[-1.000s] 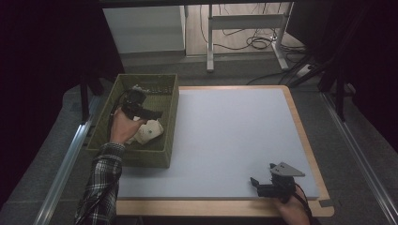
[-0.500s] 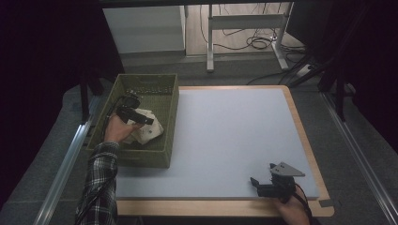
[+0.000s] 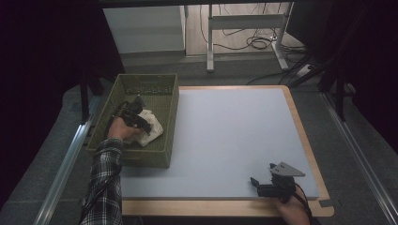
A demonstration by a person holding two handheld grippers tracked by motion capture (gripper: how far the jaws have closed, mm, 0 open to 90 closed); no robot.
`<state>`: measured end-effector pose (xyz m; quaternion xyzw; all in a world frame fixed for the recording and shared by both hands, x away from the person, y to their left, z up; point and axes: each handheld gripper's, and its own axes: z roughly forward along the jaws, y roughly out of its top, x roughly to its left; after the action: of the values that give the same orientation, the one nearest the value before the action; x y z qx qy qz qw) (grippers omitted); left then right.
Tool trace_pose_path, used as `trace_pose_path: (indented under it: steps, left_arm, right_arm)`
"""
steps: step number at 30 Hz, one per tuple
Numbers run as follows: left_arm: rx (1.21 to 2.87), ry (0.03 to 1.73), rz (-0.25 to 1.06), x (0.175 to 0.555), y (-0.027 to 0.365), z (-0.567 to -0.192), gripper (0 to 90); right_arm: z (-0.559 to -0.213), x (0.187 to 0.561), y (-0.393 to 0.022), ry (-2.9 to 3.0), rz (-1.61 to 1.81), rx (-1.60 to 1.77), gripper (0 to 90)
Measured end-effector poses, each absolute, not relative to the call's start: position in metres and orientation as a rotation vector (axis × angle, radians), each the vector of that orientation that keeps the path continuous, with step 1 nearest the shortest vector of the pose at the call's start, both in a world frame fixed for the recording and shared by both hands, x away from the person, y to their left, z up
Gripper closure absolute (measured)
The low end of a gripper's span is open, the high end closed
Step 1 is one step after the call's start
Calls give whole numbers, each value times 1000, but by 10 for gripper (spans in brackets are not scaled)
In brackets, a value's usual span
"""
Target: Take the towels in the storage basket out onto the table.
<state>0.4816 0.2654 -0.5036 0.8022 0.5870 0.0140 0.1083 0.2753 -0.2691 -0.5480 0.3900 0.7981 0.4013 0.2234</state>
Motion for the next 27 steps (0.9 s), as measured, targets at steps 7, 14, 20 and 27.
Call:
trace_pose_path:
  steps: [7, 14, 20, 27]
  left_arm:
    - [2358, 1707, -5, 479, 265, -502, 701]
    - [2325, 1646, 29, 475, 268, -492, 773]
    - [2238, 1571, 91, 467, 275, -470, 774]
    - [2163, 1482, 177, 454, 279, -447, 774]
  right_arm:
    - [-548, 275, -269, 2204, 1108, 1076, 46]
    - [-548, 275, -269, 2204, 1113, 1075, 46]
    - [-548, 275, -269, 2206, 1111, 1075, 46]
    - [-548, 275, -269, 2205, 1111, 1075, 46]
